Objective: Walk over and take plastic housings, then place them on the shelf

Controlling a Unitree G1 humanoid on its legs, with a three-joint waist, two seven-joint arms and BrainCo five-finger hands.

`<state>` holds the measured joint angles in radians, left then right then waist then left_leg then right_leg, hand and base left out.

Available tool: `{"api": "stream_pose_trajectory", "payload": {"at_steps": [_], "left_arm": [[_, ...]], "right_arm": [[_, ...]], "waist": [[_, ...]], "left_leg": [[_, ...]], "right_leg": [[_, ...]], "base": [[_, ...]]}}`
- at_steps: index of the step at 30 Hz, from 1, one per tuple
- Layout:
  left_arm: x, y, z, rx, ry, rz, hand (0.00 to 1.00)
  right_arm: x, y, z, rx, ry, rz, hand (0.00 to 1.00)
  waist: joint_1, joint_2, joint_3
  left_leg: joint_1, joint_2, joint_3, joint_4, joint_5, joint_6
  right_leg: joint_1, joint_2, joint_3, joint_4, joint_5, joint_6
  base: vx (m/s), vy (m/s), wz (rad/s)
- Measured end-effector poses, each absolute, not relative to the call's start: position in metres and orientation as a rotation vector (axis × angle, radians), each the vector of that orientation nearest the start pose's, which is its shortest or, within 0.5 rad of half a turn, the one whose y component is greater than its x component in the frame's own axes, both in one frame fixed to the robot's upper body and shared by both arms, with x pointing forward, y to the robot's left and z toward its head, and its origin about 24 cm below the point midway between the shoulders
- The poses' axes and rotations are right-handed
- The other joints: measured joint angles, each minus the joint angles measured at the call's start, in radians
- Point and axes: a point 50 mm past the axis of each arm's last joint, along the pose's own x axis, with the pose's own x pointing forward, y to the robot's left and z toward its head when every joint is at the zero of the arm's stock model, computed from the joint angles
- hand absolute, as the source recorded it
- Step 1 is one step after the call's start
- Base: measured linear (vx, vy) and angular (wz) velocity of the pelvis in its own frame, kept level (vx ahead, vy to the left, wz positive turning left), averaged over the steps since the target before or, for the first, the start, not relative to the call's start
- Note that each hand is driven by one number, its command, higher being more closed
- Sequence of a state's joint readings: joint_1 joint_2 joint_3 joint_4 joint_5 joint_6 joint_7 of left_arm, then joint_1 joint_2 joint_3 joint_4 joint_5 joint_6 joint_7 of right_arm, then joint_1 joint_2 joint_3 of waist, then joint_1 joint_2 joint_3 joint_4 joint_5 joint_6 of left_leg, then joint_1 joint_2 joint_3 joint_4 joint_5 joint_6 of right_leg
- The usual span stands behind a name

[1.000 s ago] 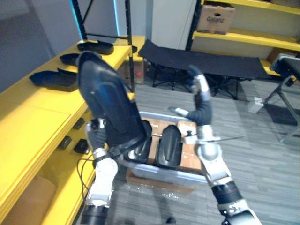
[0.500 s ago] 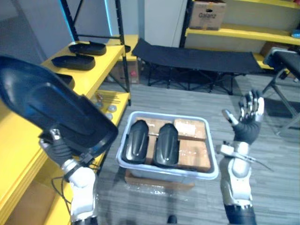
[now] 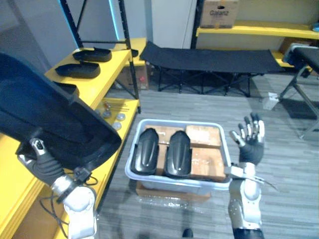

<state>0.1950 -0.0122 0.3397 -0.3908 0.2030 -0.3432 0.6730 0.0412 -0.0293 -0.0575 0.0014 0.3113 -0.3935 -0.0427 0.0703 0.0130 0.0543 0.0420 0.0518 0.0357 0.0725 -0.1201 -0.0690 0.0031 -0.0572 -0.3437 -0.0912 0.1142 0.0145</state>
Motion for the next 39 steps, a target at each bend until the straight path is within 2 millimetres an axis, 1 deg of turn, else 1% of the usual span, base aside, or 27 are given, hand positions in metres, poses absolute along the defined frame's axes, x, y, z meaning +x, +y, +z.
{"api": "stream_pose_trajectory", "payload": {"at_steps": [1,3,4,5,6,7,8,9,13,15,16,17,18,19,20,21,22,24,27,30,31,32,33,34,35,37,39], "left_arm": [[0.162,0.252,0.124,0.200,-0.615,1.012,1.00],[0.151,0.264,0.125,0.244,-0.607,1.072,1.00],[0.143,0.272,0.123,0.278,-0.585,1.116,1.00],[0.134,0.280,0.121,0.308,-0.566,1.160,1.00],[0.129,0.283,0.119,0.326,-0.556,1.185,1.00],[0.119,0.290,0.117,0.357,-0.535,1.231,1.00],[0.114,0.293,0.116,0.372,-0.526,1.251,1.00],[0.105,0.297,0.114,0.398,-0.503,1.284,1.00],[0.075,0.302,0.100,0.438,-0.394,1.387,1.00],[0.066,0.301,0.095,0.428,-0.359,1.406,1.00],[0.061,0.300,0.092,0.414,-0.343,1.411,1.00],[0.061,0.300,0.092,0.414,-0.343,1.408,1.00],[0.063,0.299,0.093,0.414,-0.349,1.377,1.00],[0.070,0.296,0.094,0.398,-0.366,1.327,1.00],[0.070,0.296,0.095,0.398,-0.367,1.315,1.00],[0.070,0.296,0.097,0.381,-0.376,1.299,1.00],[0.070,0.296,0.100,0.371,-0.390,1.295,1.00],[0.072,0.295,0.106,0.348,-0.425,1.284,1.00],[0.075,0.293,0.106,0.329,-0.432,1.268,1.00],[0.084,0.288,0.105,0.298,-0.438,1.215,1.00],[0.089,0.286,0.106,0.289,-0.445,1.178,1.00],[0.093,0.285,0.107,0.287,-0.452,1.158,1.00],[0.103,0.284,0.110,0.282,-0.474,1.100,1.00],[0.114,0.283,0.113,0.281,-0.504,1.044,1.00],[0.136,0.277,0.100,0.260,-0.452,0.936,1.00],[0.137,0.274,0.104,0.254,-0.471,0.923,1.00],[0.136,0.271,0.107,0.252,-0.488,0.912,1.00]], "right_arm": [[0.238,-0.182,0.065,0.270,-0.348,-0.160,0.00],[0.241,-0.174,0.061,0.285,-0.324,-0.113,0.00],[0.243,-0.170,0.057,0.289,-0.306,-0.088,0.00],[0.244,-0.167,0.055,0.294,-0.296,-0.069,0.00],[0.245,-0.164,0.054,0.294,-0.289,-0.054,0.00],[0.247,-0.158,0.052,0.294,-0.278,-0.019,0.00],[0.248,-0.155,0.052,0.294,-0.274,-0.003,0.00],[0.250,-0.148,0.051,0.287,-0.265,0.039,0.00],[0.257,-0.117,0.048,0.203,-0.236,0.183,0.00],[0.259,-0.106,0.051,0.191,-0.242,0.229,0.00],[0.261,-0.105,0.052,0.189,-0.239,0.217,0.00],[0.261,-0.107,0.052,0.187,-0.236,0.207,0.00],[0.261,-0.114,0.049,0.169,-0.221,0.156,0.00],[0.260,-0.127,0.045,0.143,-0.199,0.098,0.00],[0.260,-0.131,0.042,0.131,-0.183,0.080,0.00],[0.260,-0.138,0.038,0.111,-0.162,0.052,0.00],[0.259,-0.138,0.036,0.109,-0.155,0.041,0.00],[0.260,-0.136,0.037,0.087,-0.162,0.051,0.00],[0.261,-0.137,0.039,0.087,-0.170,0.072,0.00],[0.259,-0.152,0.038,0.078,-0.168,0.025,0.00],[0.256,-0.161,0.036,0.075,-0.166,-0.011,0.00],[0.254,-0.165,0.035,0.075,-0.163,-0.029,0.00],[0.248,-0.174,0.033,0.075,-0.154,-0.076,0.00],[0.241,-0.181,0.032,0.075,-0.156,-0.114,0.00],[0.232,-0.191,0.034,0.064,-0.171,-0.147,0.00],[0.230,-0.192,0.035,0.064,-0.177,-0.150,0.00],[0.228,-0.187,0.045,0.071,-0.225,-0.131,0.00]], "waist": [[0.003,0.000,0.000],[0.034,0.000,0.000],[0.043,0.000,0.000],[0.062,-0.001,0.000],[0.071,-0.002,-0.001],[0.093,-0.007,-0.005],[0.103,-0.009,-0.005],[0.123,-0.014,-0.008],[0.195,-0.032,-0.017],[0.207,-0.043,-0.025],[0.211,-0.059,-0.030],[0.209,-0.060,-0.030],[0.184,-0.063,-0.026],[0.175,-0.052,-0.019],[0.185,-0.041,-0.012],[0.194,-0.038,-0.009],[0.193,-0.031,-0.003],[0.192,-0.040,0.006],[0.188,-0.042,0.029],[0.164,-0.028,0.046],[0.149,-0.022,0.050],[0.139,-0.023,0.051],[0.122,-0.024,0.054],[0.103,-0.029,0.060],[0.065,-0.022,0.099],[0.065,-0.011,0.095],[0.061,-0.017,0.099]], "left_leg": [[-0.006,0.000,-0.004,0.003,0.000,0.000],[-0.012,-0.003,-0.030,0.004,0.000,0.000],[-0.012,-0.008,-0.057,0.005,0.000,0.000],[-0.011,-0.012,-0.081,0.006,0.000,0.001],[-0.013,-0.014,-0.091,0.007,0.000,0.002],[-0.028,-0.022,-0.114,0.009,0.003,0.006],[-0.030,-0.027,-0.130,0.009,0.005,0.009],[-0.044,-0.037,-0.157,0.010,0.009,0.014],[-0.051,-0.066,-0.230,0.009,0.011,0.026],[-0.064,-0.081,-0.272,0.008,0.015,0.038],[-0.088,-0.083,-0.234,0.007,0.016,0.065],[-0.095,-0.078,-0.214,0.009,0.018,0.072],[-0.111,-0.057,-0.127,0.016,0.032,0.083],[-0.118,-0.042,-0.074,0.023,0.060,0.054],[-0.117,-0.049,-0.078,0.021,0.064,0.050],[-0.116,-0.069,-0.093,0.019,0.072,0.049],[-0.120,-0.083,-0.109,0.016,0.075,0.055],[-0.117,-0.101,-0.122,0.009,0.085,0.063],[-0.119,-0.111,-0.120,0.026,0.087,0.065],[-0.116,-0.115,-0.154,0.025,0.086,0.065],[-0.114,-0.115,-0.193,0.022,0.079,0.065],[-0.113,-0.117,-0.217,0.022,0.077,0.068],[-0.112,-0.124,-0.277,0.021,0.080,0.067],[-0.111,-0.130,-0.337,0.011,0.094,0.066],[-0.148,-0.144,-0.404,-0.013,0.178,0.020],[-0.146,-0.132,-0.377,-0.021,0.178,0.019],[-0.147,-0.124,-0.360,-0.027,0.181,0.015]], "right_leg": [[0.000,-0.001,-0.008,0.000,-0.001,0.001],[0.005,-0.003,-0.028,0.000,-0.001,0.001],[0.019,-0.006,-0.053,0.000,-0.005,0.005],[0.033,-0.010,-0.077,0.000,-0.008,0.008],[0.037,-0.013,-0.090,0.000,-0.010,0.011],[0.039,-0.021,-0.115,0.000,-0.013,0.016],[0.040,-0.026,-0.126,0.000,-0.014,0.017],[0.044,-0.031,-0.153,0.000,-0.016,0.019],[0.084,-0.053,-0.228,0.001,-0.030,0.042],[0.099,-0.068,-0.279,0.007,-0.038,0.053],[0.123,-0.087,-0.363,0.010,-0.044,0.063],[0.130,-0.090,-0.383,0.011,-0.045,0.065],[0.166,-0.104,-0.466,0.011,-0.044,0.070],[0.196,-0.120,-0.512,0.028,-0.047,0.075],[0.201,-0.133,-0.516,0.042,-0.050,0.079],[0.207,-0.153,-0.516,0.064,-0.052,0.082],[0.208,-0.167,-0.513,0.075,-0.052,0.082],[0.208,-0.187,-0.503,0.089,-0.053,0.081],[0.207,-0.199,-0.490,0.102,-0.052,0.081],[0.208,-0.202,-0.394,0.147,-0.055,0.077],[0.207,-0.203,-0.324,0.190,-0.069,0.060],[0.206,-0.203,-0.282,0.215,-0.081,0.046],[0.199,-0.202,-0.193,0.276,-0.107,0.020],[0.182,-0.199,-0.102,0.342,-0.139,0.010],[0.175,-0.121,0.070,0.320,-0.311,0.055],[0.173,-0.118,0.071,0.320,-0.322,0.069],[0.172,-0.118,0.073,0.316,-0.348,0.073]], "base": [[0.04,-0.007,0.28],[0.04,-0.005,0.36],[0.05,0.007,0.56],[0.04,0.014,0.59],[0.02,0.025,0.59],[0.01,0.026,0.49],[0.00,0.033,0.66],[0.02,0.033,0.69],[0.03,0.036,0.63],[0.06,0.033,0.97],[0.05,0.016,1.16],[0.06,0.036,1.93],[0.06,0.110,1.90],[0.08,0.172,1.86],[0.09,0.238,1.14],[0.08,0.226,0.61],[0.11,0.255,0.62],[0.09,0.171,0.34],[0.05,0.054,0.03],[0.07,0.113,0.32],[0.10,0.175,0.57],[0.13,0.258,1.02],[0.10,0.195,1.33],[-0.07,-0.152,2.54],[-0.15,-0.295,1.99],[-0.14,-0.185,0.61],[-0.09,-0.047,-0.13]]}}
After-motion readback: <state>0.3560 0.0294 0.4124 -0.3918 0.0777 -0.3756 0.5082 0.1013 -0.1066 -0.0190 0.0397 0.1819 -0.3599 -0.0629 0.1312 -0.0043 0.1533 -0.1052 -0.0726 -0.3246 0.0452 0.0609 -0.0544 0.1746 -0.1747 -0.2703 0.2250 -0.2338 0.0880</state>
